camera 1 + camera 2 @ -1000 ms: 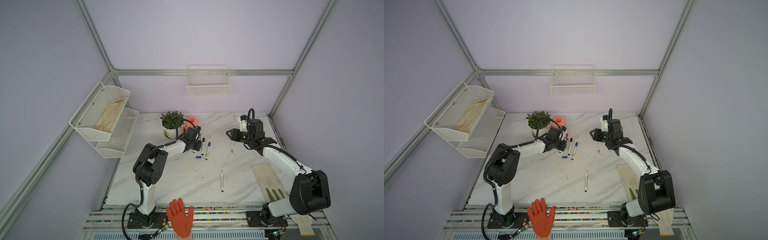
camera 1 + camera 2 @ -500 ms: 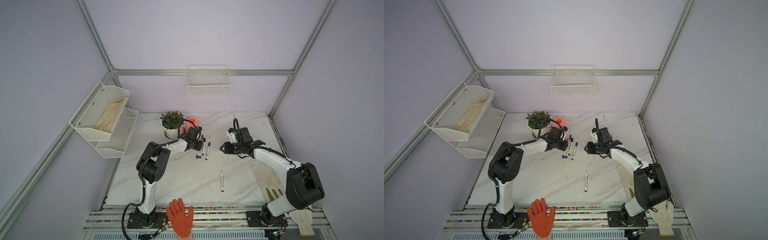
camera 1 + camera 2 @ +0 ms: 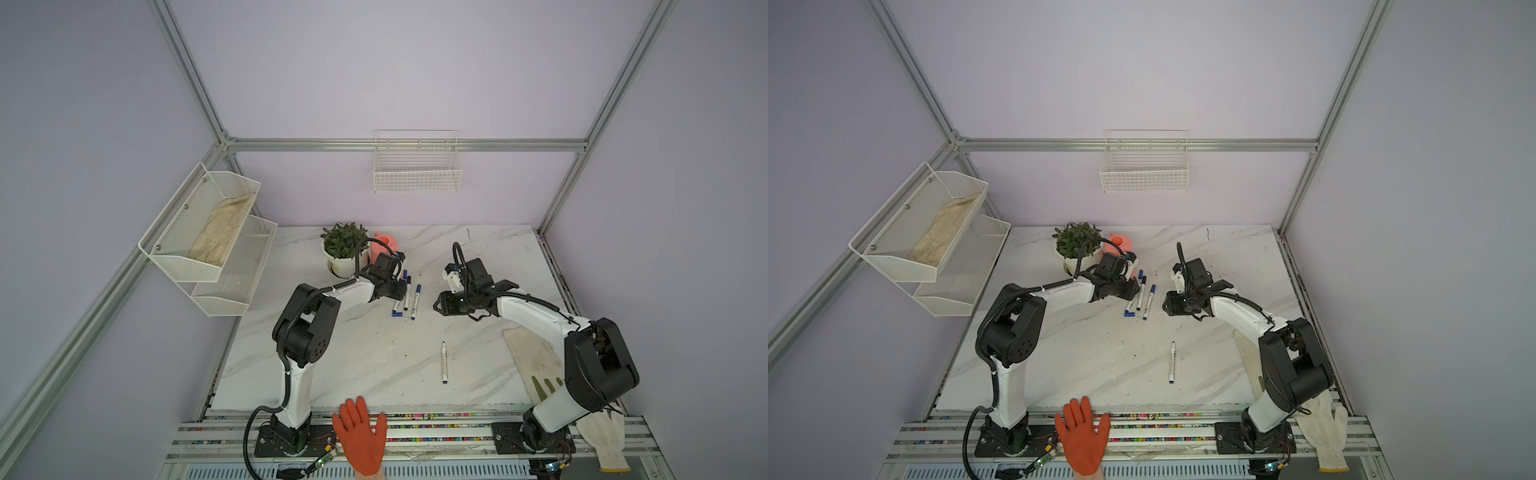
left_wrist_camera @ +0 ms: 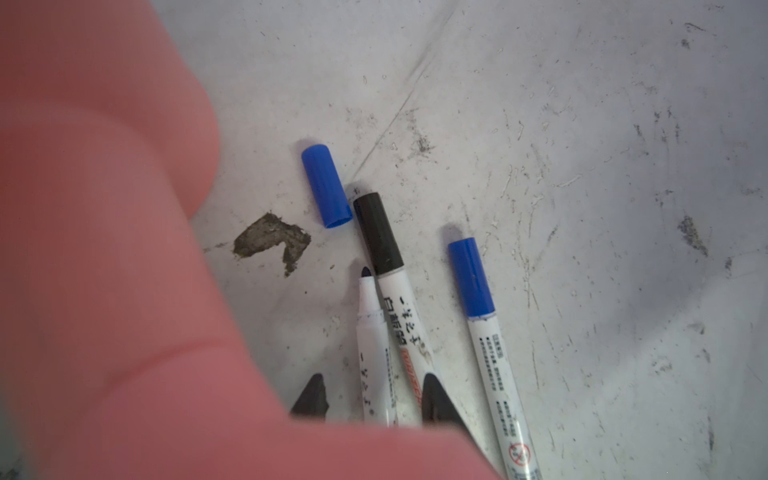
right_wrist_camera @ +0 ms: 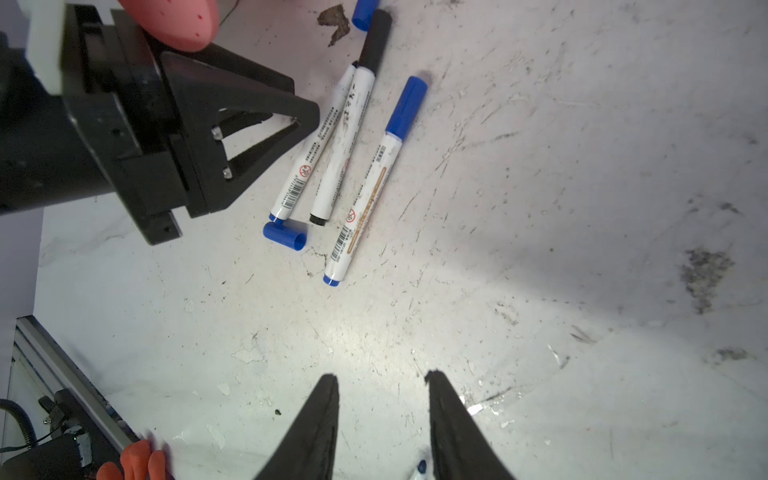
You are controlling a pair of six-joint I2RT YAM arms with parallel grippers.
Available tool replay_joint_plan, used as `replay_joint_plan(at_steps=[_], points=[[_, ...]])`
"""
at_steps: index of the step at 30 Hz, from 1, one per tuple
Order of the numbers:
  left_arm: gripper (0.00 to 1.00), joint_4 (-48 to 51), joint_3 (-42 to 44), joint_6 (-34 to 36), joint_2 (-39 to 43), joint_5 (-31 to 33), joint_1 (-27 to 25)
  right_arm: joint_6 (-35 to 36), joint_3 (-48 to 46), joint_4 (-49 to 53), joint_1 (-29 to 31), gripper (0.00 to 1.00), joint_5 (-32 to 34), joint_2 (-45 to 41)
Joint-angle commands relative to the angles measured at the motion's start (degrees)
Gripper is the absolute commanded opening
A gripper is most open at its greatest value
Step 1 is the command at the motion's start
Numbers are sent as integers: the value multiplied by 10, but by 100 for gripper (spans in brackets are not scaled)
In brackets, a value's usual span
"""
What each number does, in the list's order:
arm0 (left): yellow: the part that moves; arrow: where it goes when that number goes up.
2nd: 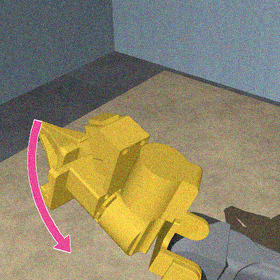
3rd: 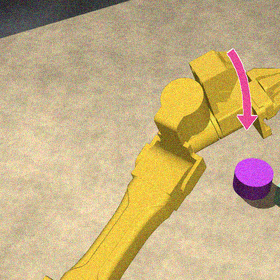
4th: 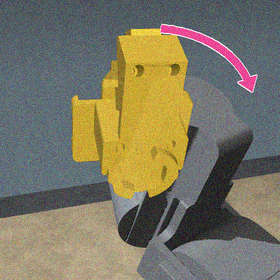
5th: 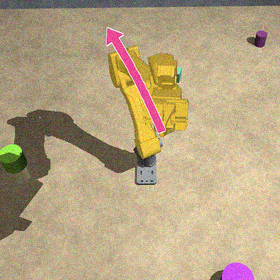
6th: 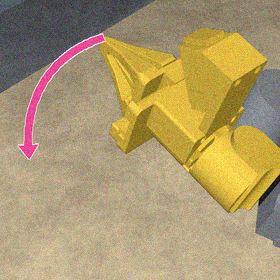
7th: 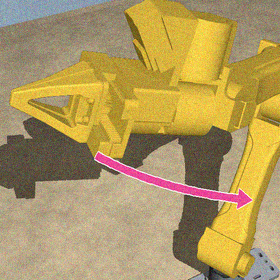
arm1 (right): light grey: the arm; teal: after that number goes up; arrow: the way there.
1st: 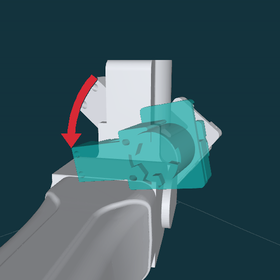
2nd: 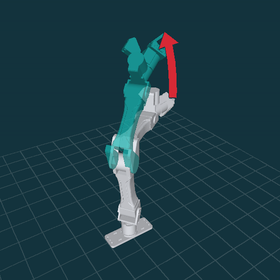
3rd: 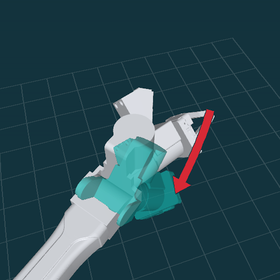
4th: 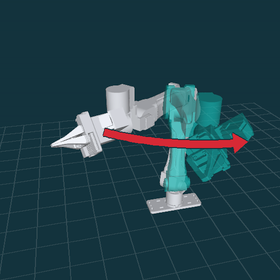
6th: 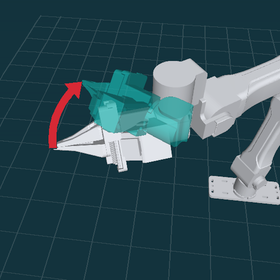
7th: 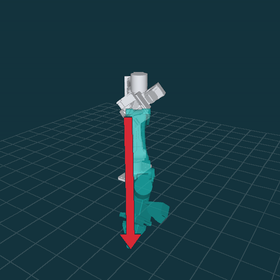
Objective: Insert the pens into the pen caps
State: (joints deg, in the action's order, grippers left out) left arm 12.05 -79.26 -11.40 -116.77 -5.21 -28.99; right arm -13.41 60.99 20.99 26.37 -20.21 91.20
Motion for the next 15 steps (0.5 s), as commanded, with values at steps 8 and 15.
replay_joint_plan(at_steps=[8, 15], points=[[37, 28, 27, 1, 41, 48, -13, 5, 18, -15, -1, 38, 1, 12], [37, 45, 43, 2, 50, 48, -20, 8, 16, -23, -1, 38, 0, 13]])
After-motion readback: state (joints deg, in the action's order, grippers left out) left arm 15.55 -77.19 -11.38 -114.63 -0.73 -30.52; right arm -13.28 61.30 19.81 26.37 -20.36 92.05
